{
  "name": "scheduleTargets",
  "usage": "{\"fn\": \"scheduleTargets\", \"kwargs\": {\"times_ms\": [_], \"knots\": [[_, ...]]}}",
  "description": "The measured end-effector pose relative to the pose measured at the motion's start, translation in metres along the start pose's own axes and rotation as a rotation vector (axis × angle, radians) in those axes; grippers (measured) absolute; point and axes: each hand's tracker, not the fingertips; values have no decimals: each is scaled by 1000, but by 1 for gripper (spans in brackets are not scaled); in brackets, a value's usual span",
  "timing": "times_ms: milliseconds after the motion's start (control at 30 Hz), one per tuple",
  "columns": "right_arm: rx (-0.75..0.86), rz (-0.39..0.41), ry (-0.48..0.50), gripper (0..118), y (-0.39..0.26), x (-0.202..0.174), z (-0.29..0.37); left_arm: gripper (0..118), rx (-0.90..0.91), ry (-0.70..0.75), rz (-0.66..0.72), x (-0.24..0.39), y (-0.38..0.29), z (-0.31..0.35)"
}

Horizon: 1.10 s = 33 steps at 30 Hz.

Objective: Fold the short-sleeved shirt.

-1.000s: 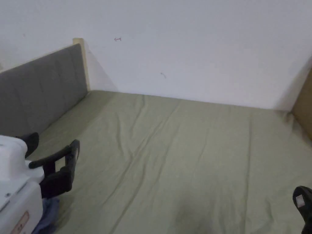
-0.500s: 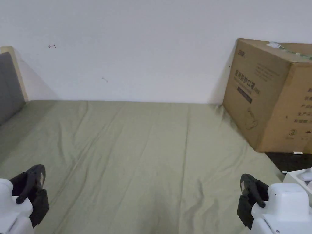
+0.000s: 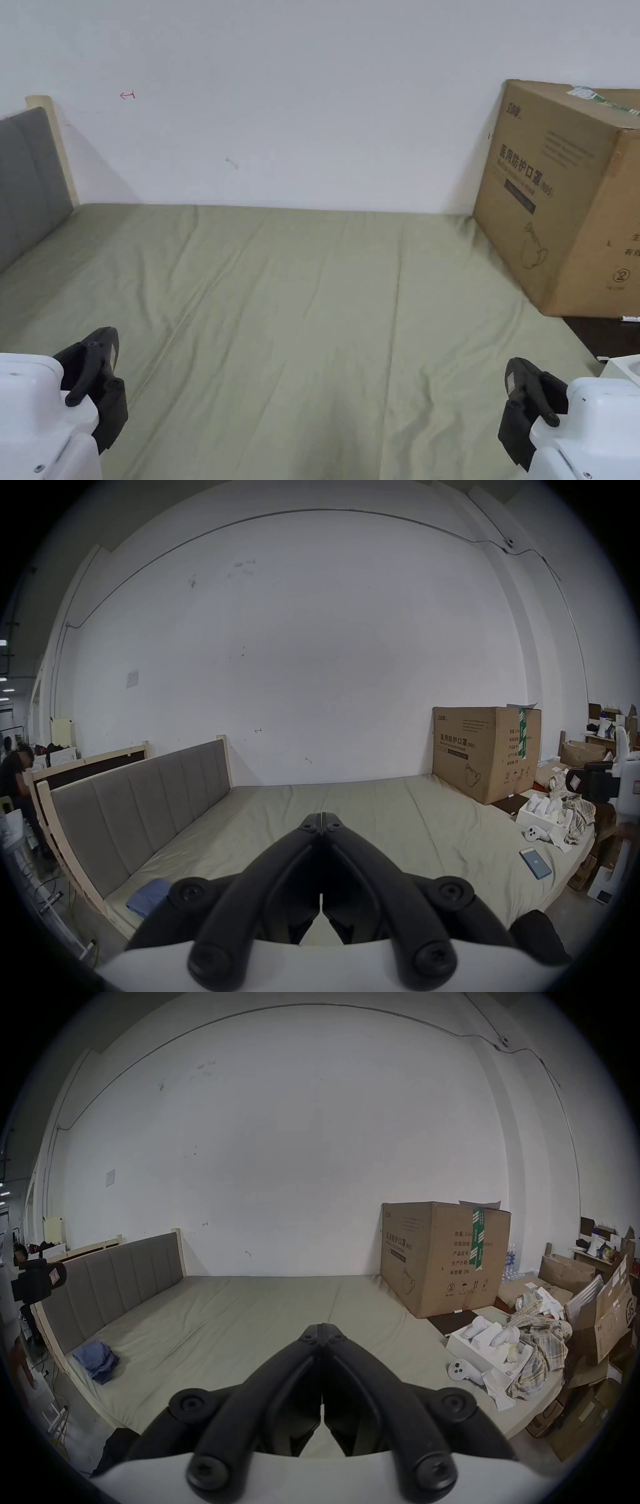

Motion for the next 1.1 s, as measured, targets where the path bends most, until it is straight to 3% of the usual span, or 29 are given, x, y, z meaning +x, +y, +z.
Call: {"fn": "scheduleTargets", "kwargs": {"times_ms": [267, 300, 333, 367, 400, 433, 467, 500, 600, 700, 800, 967, 1033, 1100], "knots": [[14, 10, 1, 0, 1, -1, 0, 0, -15, 17, -4, 4, 3, -4], [48, 54, -42, 7, 2, -3, 2, 14, -22, 33, -6, 3, 5, -4], [53, 77, -90, 39, 3, -4, 2, 55, -14, 39, 1, -1, 6, -5], [20, 61, -58, 89, 6, -3, -3, 100, -22, 31, 21, -6, 7, -8], [-74, 85, 62, 117, 11, -1, -4, 118, -13, 27, 36, -10, 6, -8], [4, -15, 94, 118, 24, 1, -6, 118, -7, 8, 65, -13, 8, -10], [-2, -57, 74, 118, 33, -1, -8, 118, -20, -17, 77, -15, 9, -13], [-7, -61, 38, 118, 40, -4, -11, 118, -17, -17, 73, -15, 8, -14], [-13, -41, 67, 118, 13, 5, 3, 118, -41, -17, 55, -13, 7, -21], [-71, -78, 157, 118, 19, 6, -2, 118, -31, -24, 52, -9, 5, -15], [-20, -116, 207, 118, 20, 7, 1, 118, -18, -16, 70, -6, 8, -12], [20, 31, 102, 118, 30, -12, 2, 118, -11, -13, 63, -6, 10, -10], [19, 8, 115, 118, 34, -12, 0, 118, -15, -14, 57, -7, 10, -9], [2, -91, 122, 118, 37, -8, 0, 118, -22, -7, 56, -7, 10, -9]]}}
